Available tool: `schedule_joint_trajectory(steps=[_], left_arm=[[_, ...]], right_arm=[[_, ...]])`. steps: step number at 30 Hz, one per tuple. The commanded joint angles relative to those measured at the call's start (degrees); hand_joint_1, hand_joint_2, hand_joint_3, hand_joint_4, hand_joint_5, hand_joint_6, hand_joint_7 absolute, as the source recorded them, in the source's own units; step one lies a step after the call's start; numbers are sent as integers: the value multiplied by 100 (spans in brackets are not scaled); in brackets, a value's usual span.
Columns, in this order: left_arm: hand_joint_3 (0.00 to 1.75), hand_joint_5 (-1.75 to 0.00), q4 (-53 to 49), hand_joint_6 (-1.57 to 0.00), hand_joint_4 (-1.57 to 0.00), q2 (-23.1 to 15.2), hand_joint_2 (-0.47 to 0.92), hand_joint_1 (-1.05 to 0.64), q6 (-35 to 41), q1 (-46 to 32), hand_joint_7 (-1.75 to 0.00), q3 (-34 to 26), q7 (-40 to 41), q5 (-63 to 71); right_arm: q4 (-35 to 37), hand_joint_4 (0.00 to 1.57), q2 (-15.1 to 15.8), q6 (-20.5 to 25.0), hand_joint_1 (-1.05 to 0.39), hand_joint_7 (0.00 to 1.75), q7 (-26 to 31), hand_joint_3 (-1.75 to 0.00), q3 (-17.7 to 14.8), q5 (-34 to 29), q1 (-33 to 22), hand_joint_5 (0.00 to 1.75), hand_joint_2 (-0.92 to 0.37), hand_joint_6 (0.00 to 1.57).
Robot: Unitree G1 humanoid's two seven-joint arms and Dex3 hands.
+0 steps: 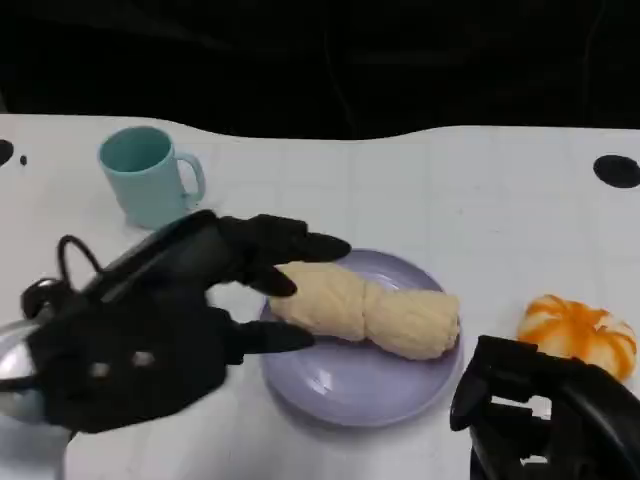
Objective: Grasp the towel on the left side of the plate with the left hand and place it into the plate.
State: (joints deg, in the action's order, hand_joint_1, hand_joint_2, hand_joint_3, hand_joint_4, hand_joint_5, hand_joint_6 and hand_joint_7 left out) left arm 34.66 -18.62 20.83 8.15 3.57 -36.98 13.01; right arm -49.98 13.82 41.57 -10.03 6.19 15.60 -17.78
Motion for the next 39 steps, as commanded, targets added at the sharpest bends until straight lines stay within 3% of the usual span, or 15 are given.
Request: schedule_joint_trajectory(steps=[1,3,6,7,9,10,11,14,16,19,21,27,39], left_arm=[[33,-48,423,-87,-87,115,92,-30,399,-465,-10,-681,52,-1068],[35,-56,611,-94,-87,282,92,-25,533,-779,-10,-1086,150,-1695],[45,-87,785,-108,-83,462,91,-17,603,-1155,-12,-1397,382,-2267],[57,-105,853,-109,-78,589,88,-17,659,-1313,-19,-1486,501,-2494],[75,-123,1006,-96,-75,937,78,-18,660,-1709,-54,-1586,834,-2860],[82,-133,1070,-86,-74,1110,74,-20,613,-1908,-81,-1599,1002,-2999],[85,-138,1129,-81,-74,1273,72,-21,614,-2101,-93,-1623,1148,-3182],[90,-150,1264,-77,-76,1611,69,-26,739,-2532,-117,-1646,1534,-3715],[91,-155,1301,-74,-77,1618,69,-29,754,-2637,-127,-1613,1695,-3869],[75,-157,1238,-70,-78,1725,79,-29,716,-3027,-142,-1567,1862,-4156],[75,-158,1142,-72,-83,1747,80,-27,679,-3142,-146,-1553,1951,-4240],[103,-154,796,-77,-92,1605,65,-21,590,-3138,-146,-1641,2035,-4418],[111,-156,296,-78,-90,1290,57,-21,505,-2935,-146,-1563,2040,-4555]], right_arm=[[-39,74,15,102,-9,157,66,-131,2,2,47,175,-50,65],[-46,74,12,97,-10,158,69,-131,19,2,50,175,-49,65],[-74,74,-8,160,-8,158,97,-132,23,27,59,175,-49,65],[-70,74,-12,160,-8,158,93,-132,20,38,61,175,-49,65],[-56,75,-2,144,-8,158,72,-132,15,41,66,175,-49,65],[-52,75,-3,158,-9,158,71,-132,7,48,73,175,-49,65],[-45,75,-11,170,-9,158,67,-132,-6,63,81,175,-49,65],[-24,75,-6,210,-8,157,64,-132,-30,76,114,175,-49,65],[-11,75,-3,211,-8,157,61,-132,-35,78,121,175,-49,66],[56,75,-1,144,-8,157,46,-132,-24,67,124,175,-49,65],[81,75,20,93,-7,157,41,-132,2,24,127,175,-48,66],[107,74,13,51,-8,157,37,-132,20,12,131,175,-49,65],[219,74,23,-144,-8,158,-4,-131,-15,-20,146,175,-50,65]])
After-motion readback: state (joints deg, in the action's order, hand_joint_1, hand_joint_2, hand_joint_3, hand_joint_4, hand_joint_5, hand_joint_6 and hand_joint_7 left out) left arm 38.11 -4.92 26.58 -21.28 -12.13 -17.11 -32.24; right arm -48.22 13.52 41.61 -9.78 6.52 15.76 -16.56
